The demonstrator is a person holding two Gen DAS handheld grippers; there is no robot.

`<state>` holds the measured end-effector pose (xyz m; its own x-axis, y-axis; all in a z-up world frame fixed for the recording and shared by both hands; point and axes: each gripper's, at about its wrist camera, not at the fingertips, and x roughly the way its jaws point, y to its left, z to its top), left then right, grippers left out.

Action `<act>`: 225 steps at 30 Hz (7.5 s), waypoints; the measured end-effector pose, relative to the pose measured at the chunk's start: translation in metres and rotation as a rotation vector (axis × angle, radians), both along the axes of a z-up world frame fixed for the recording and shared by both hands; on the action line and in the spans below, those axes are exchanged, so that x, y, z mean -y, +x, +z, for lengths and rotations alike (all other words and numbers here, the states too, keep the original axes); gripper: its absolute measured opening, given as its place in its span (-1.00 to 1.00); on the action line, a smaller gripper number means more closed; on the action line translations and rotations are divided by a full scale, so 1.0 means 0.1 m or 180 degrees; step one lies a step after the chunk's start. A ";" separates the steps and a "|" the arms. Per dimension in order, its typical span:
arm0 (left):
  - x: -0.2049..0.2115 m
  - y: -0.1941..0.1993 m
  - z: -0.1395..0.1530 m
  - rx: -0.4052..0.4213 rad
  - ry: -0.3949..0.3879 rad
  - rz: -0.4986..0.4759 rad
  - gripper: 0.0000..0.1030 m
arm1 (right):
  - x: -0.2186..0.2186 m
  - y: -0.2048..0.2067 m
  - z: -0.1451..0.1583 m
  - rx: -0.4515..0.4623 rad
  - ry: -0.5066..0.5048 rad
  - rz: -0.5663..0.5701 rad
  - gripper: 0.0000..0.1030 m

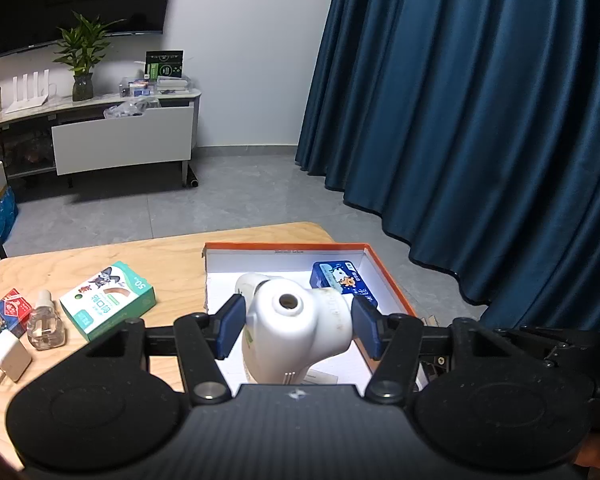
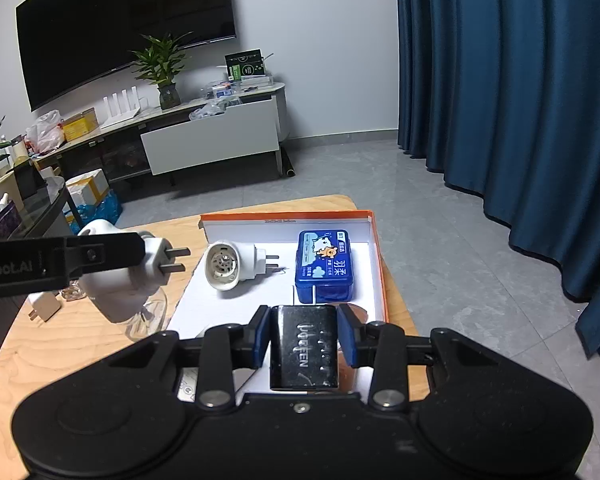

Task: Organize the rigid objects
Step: 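Hold the diffuser and black charger still above the lid, then lower the diffuser and black charger into the lid and open both tools, then move both tools to the table and grasp the white square charger with left tool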

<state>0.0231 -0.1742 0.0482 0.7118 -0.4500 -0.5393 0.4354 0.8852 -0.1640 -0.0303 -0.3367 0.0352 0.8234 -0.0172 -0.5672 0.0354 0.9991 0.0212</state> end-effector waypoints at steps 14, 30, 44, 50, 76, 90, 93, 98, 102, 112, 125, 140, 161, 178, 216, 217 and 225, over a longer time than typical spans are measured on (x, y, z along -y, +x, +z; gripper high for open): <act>-0.01 0.02 -0.02 -0.0026 -0.0016 0.0004 0.15 | -0.04 0.04 -0.04 -0.0027 -0.0008 0.0016 -0.15; -0.01 0.04 -0.04 -0.0043 -0.0020 0.0004 0.15 | -0.04 0.07 -0.08 -0.0060 -0.0010 0.0023 -0.15; 0.00 0.05 -0.08 -0.0064 -0.0028 0.0005 0.15 | -0.05 0.09 -0.13 -0.0089 -0.0004 0.0014 -0.15; 0.02 0.05 -0.10 -0.0066 -0.0027 0.0001 0.15 | -0.05 0.09 -0.13 -0.0091 -0.0003 0.0016 -0.15; 0.05 0.05 -0.10 -0.0068 -0.0018 -0.0004 0.15 | -0.04 0.11 -0.16 -0.0107 0.0003 0.0012 -0.15; 0.09 0.04 -0.11 -0.0075 -0.0018 -0.0010 0.15 | -0.04 0.11 -0.20 -0.0118 0.0006 0.0019 -0.15; 0.09 0.04 -0.10 -0.0084 -0.0018 -0.0015 0.15 | -0.03 0.12 -0.20 -0.0119 0.0006 0.0020 -0.15; 0.10 0.04 -0.09 -0.0080 -0.0014 -0.0018 0.15 | -0.03 0.12 -0.20 -0.0119 0.0010 0.0017 -0.15; 0.09 0.05 -0.08 -0.0084 -0.0014 -0.0021 0.15 | -0.03 0.12 -0.19 -0.0124 0.0012 0.0021 -0.15; 0.07 0.05 -0.09 -0.0102 -0.0014 -0.0017 0.15 | -0.04 0.12 -0.24 -0.0156 0.0021 0.0023 -0.15; 0.06 0.04 -0.10 -0.0114 -0.0019 -0.0016 0.15 | -0.07 0.12 -0.26 -0.0186 0.0026 0.0032 -0.15; 0.05 0.05 -0.12 -0.0127 -0.0025 -0.0009 0.15 | -0.08 0.13 -0.26 -0.0197 0.0034 0.0039 -0.15; 0.05 0.05 -0.13 -0.0139 -0.0024 -0.0014 0.15 | -0.11 0.15 -0.28 -0.0251 -0.0021 0.0034 -0.32; 0.28 0.21 -0.22 -0.0233 0.0085 -0.0181 0.15 | -0.02 0.07 -0.24 -0.0237 -0.0003 0.0120 -0.30; -1.09 0.22 -0.26 -0.0065 0.0483 0.0950 0.60 | -0.90 0.29 -0.18 -0.0152 -0.0127 0.0785 0.20; -1.22 0.23 -0.29 -0.0073 0.0539 0.1024 0.60 | -0.94 0.30 -0.19 -0.0154 -0.0135 0.0816 0.20; -1.90 0.53 -0.49 -0.0254 0.0705 0.1338 0.60 | -1.25 0.45 -0.29 -0.0232 -0.0142 0.0992 0.21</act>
<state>0.0757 0.0160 -0.0009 0.7600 -0.0003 -0.6499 0.0260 0.9992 0.0300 0.0143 -0.2117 0.0058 0.7501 0.2031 -0.6294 -0.2725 0.9620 -0.0143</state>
